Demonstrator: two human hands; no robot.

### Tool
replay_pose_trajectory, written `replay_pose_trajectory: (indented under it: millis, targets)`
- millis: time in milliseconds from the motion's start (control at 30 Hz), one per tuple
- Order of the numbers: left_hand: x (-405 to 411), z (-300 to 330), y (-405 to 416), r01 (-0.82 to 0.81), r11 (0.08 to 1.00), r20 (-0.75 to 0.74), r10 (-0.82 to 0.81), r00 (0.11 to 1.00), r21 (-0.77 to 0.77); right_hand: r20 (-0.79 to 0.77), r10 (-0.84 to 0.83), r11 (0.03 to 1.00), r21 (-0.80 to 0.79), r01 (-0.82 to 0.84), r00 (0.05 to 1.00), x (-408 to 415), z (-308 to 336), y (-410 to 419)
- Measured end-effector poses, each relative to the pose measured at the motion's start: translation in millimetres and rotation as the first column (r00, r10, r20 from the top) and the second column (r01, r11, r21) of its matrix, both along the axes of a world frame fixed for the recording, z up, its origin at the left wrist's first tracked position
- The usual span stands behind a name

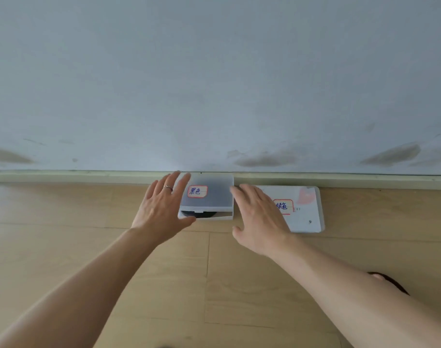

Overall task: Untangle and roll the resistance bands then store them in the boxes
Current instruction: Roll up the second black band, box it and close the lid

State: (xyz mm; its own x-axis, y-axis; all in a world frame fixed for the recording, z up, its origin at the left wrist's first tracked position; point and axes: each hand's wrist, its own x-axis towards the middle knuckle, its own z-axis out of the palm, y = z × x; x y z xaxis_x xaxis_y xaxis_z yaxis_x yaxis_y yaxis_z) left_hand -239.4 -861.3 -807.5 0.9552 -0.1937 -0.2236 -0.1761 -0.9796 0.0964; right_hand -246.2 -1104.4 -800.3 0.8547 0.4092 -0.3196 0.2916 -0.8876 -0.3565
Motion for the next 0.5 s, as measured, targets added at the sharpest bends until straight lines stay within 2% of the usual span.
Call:
replay_pose_trajectory:
  millis: [67,167,367,500]
  targets:
    - [0,-8,16,-0.002,0.997,-0.047,0.006,0.999,0.072,-0.035,0.049,0.999,-0.004,-0.049,0.998,8,-2,20]
    - [-2,-22,21,0.105,0.985,-0.060,-0.098,0.993,0.138,-0.057,0.102,0.992,-0.065,-0.105,0.993,20,-11,40]
    - [10,-40,22,0.243,0.940,0.042,-0.260,0.965,0.238,0.084,0.147,0.969,-0.210,-0.127,0.985,36,-30,62]
    - [7,-45,26,0.244,0.943,0.055,-0.262,0.964,0.226,0.091,0.150,0.966,-0.228,-0.126,0.984,36,-40,66]
